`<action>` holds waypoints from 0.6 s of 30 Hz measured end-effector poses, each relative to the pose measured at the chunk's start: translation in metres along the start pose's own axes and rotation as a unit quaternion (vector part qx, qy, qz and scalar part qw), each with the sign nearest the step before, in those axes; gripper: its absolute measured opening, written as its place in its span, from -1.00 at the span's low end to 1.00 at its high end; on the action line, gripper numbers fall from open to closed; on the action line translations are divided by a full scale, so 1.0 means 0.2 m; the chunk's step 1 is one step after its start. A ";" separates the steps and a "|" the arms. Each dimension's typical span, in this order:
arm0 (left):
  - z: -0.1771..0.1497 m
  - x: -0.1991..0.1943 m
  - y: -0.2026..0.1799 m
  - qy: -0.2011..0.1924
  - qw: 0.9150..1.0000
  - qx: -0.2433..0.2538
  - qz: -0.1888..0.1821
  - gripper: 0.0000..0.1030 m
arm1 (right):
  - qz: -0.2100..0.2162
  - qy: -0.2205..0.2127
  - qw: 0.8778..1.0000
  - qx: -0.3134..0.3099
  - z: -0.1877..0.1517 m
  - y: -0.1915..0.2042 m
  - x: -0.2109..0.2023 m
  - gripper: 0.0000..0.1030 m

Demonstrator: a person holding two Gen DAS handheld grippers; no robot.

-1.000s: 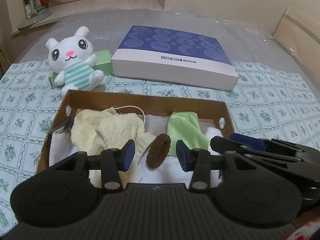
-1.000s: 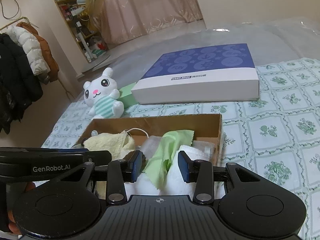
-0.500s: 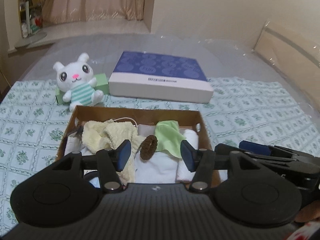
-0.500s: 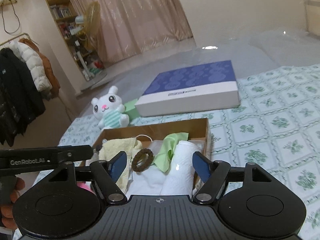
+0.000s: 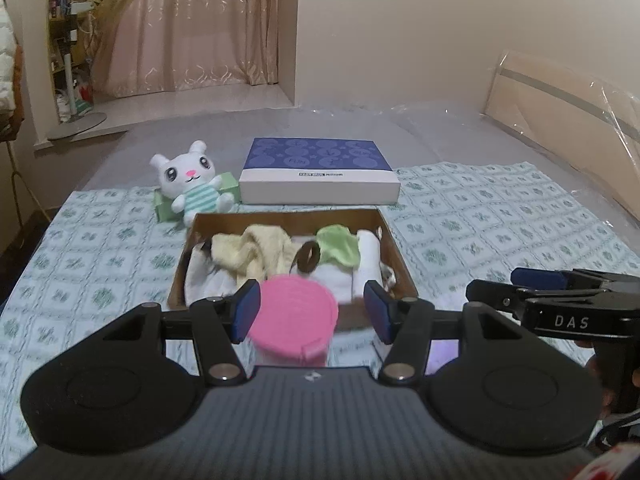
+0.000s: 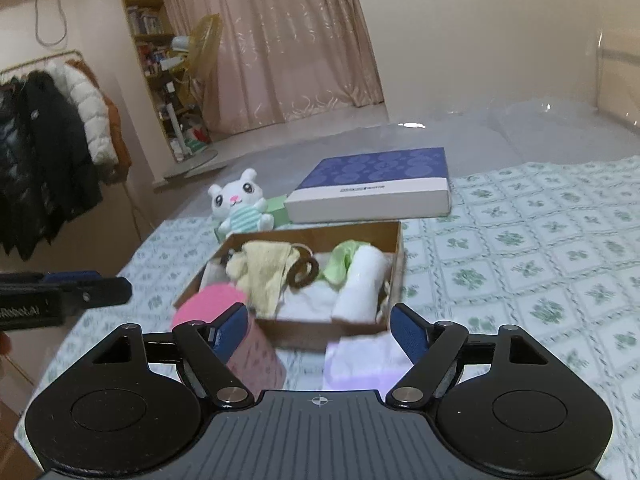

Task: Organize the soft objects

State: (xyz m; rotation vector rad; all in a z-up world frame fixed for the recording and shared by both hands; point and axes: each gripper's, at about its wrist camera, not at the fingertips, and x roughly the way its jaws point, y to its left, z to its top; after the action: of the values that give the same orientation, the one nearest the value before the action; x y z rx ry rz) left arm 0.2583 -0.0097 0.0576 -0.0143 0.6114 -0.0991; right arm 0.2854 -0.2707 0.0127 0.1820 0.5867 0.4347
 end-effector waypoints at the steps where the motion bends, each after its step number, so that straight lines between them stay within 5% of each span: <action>1: -0.03 -0.05 0.01 -0.002 1.000 -0.004 0.001 0.10 | 0.002 -0.003 1.000 -0.004 -0.03 0.03 -0.04 0.52; 18: -0.47 -0.55 -0.04 0.026 1.000 -0.003 0.016 0.15 | 0.004 0.009 1.000 -0.002 -0.34 0.32 -0.47 0.53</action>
State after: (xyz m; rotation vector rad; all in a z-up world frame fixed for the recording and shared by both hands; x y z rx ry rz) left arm 0.1148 -0.0049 0.0438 -0.0079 0.6638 -0.0663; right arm 0.1541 -0.2524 0.0209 0.1762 0.6018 0.4462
